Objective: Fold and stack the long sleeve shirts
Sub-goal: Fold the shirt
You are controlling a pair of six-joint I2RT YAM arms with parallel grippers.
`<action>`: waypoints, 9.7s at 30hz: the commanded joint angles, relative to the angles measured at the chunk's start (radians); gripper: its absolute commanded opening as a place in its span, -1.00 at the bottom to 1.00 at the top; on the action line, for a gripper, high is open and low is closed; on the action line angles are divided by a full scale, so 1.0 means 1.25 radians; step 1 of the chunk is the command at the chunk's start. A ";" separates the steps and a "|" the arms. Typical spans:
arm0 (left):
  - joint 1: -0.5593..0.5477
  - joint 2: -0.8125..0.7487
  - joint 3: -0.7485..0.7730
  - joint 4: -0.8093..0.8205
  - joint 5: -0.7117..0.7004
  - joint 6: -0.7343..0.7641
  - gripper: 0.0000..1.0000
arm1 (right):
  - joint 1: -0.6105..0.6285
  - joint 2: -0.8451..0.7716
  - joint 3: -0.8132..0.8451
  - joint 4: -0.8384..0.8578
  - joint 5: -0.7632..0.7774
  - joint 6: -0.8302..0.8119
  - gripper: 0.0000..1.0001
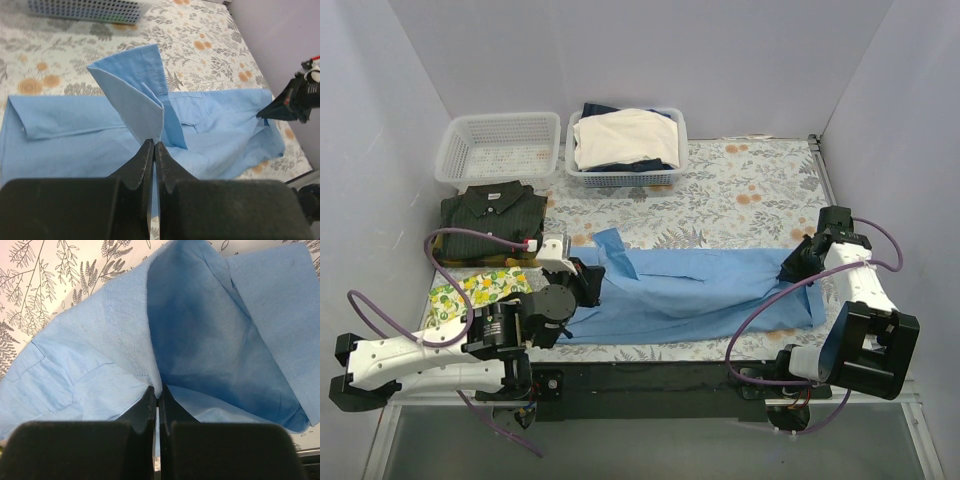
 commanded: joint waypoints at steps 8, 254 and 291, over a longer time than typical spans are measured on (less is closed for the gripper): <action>-0.002 0.109 0.035 -0.457 -0.060 -0.720 0.32 | -0.005 0.018 0.017 0.015 -0.027 -0.001 -0.97; 0.626 0.601 0.440 -0.113 0.477 0.126 0.96 | 0.843 0.410 0.398 0.166 -0.016 -0.132 -0.04; 0.700 0.671 0.218 -0.090 0.947 0.180 0.94 | 0.586 -0.007 -0.009 0.025 -0.023 -0.027 0.05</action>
